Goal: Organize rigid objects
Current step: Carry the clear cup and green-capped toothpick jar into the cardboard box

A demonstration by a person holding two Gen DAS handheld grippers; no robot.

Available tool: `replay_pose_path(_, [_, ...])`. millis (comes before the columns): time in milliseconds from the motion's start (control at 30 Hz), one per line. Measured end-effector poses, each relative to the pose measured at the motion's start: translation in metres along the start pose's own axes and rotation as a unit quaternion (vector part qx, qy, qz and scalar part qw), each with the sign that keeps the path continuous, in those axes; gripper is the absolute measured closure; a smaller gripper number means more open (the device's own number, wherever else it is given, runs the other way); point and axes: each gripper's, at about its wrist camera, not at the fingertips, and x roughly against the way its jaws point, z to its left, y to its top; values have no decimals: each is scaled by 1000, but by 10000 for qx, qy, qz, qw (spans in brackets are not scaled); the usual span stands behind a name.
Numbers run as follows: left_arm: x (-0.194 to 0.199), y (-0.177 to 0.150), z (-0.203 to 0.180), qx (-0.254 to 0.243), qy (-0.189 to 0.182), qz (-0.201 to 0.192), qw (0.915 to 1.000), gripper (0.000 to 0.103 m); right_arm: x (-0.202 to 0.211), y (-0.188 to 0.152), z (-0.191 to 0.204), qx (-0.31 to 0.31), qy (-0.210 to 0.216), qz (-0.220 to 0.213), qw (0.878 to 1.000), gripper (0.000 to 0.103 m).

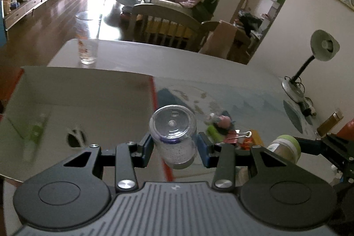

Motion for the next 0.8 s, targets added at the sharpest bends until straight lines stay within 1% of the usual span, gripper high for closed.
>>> replay_pose_path(233, [19,2,43,26,171,-58,9998,61,-19,17,38,173,87,-41,9998,18])
replay_pose_path(500, [29,6,92,68,409,-40,9991,61,-47,38,77,292,159,-24,9994,18])
replay_pose_path(633, [25,11,115,64,519,36,9986,61,-69,46,90,375,138,31,9992,18])
replay_pose_path(800, [8,21,139,6,642,187,9978,61,-106,55,104,596,49,103,9982,18])
